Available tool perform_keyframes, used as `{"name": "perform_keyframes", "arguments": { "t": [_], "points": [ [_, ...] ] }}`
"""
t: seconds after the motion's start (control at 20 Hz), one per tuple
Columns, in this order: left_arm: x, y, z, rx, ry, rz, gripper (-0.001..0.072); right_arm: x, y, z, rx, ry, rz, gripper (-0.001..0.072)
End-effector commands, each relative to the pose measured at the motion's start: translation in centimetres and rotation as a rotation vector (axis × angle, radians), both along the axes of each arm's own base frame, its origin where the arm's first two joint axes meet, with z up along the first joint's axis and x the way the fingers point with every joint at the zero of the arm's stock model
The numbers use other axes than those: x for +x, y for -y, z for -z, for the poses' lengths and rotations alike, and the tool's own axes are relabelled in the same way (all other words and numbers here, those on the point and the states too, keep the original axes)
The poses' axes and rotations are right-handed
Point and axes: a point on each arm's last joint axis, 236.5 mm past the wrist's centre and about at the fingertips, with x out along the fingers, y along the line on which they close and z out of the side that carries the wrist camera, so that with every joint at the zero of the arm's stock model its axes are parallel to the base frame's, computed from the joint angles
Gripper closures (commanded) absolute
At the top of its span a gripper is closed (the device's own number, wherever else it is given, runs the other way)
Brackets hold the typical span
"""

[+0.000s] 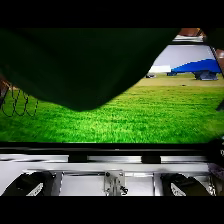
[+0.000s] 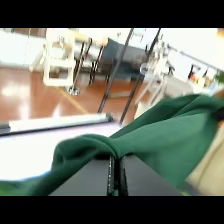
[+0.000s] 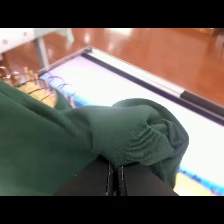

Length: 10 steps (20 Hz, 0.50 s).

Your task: Fold the shirts.

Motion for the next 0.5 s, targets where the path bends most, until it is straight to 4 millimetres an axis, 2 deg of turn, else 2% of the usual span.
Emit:
{"name": "perform_keyframes", "arguments": {
  "t": [0.0, 0.05, 0.15, 0.3, 0.45],
  "points": [
    [0.4, 0.3, 3.8, 0.119, -0.096, 0.004, 0.0672, -3.4, 0.4, 3.3, -0.057, -0.175, -0.02, 0.0645],
    [1.5, 0.2, 5.4, 0.153, -0.132, -0.016, 0.0672, -3.5, 0.7, 6.2, -0.102, -0.299, -0.017, 0.0645],
    [3.9, -0.2, 10.2, 0.21, -0.261, -0.061, 0.0672, -3.3, 1.6, 12.1, -0.176, -0.557, 0.013, 0.0645],
    [6.3, 0.3, 20.4, 0.322, -0.488, -0.066, 0.0672, -2.0, 1.9, 20.7, -0.222, -0.849, 0.054, 0.0645],
    [8.0, 0.7, 30.0, 0.314, -0.742, -0.094, 0.0672, -0.1, 1.3, 30.8, -0.206, -1.018, 0.092, 0.0644]
  ]
}}
